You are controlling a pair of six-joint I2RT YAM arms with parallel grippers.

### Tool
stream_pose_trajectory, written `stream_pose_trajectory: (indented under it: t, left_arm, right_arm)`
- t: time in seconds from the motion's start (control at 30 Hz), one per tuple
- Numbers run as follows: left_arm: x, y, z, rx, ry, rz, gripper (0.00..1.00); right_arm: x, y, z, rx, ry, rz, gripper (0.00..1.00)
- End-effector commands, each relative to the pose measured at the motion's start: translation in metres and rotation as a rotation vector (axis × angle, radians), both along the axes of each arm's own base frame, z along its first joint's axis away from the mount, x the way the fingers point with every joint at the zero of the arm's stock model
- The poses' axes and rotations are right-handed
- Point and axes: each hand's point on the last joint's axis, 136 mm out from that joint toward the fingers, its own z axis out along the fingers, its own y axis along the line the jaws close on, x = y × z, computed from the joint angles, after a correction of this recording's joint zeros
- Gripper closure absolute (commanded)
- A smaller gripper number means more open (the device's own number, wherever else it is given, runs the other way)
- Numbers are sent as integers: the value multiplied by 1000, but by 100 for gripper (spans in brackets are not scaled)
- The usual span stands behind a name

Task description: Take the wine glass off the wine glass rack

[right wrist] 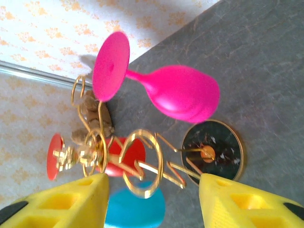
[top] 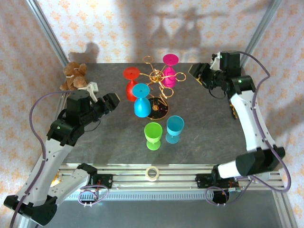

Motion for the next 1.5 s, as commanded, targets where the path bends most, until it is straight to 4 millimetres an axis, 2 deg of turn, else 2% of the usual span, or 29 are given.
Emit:
stream_pose_trajectory:
  t: [0.0,0.2,0.43,0.6,1.0,1.47]
  left_arm:
    - [11,5,24,-3,-77,25,43]
    - [20,9,28,-22,-74,43,43]
    - [26,13,30,-38,-77,63,43]
    - [28,14,30,-58,-75,70,43]
    - [30,14,36,-95,-93,75,43]
    - [29,15,34,-91,-95,78,43]
  right_arm:
    - [30,13,33,85,-114,56,49]
    - [75,23,28,117,-133,74,49]
    - [103,36,19,173,-102,113,49]
    - [109,40,20,191,-101,131,49]
    - [113,64,8,149,-65,181,51]
    - [117,66,-10,138,-16,180,53]
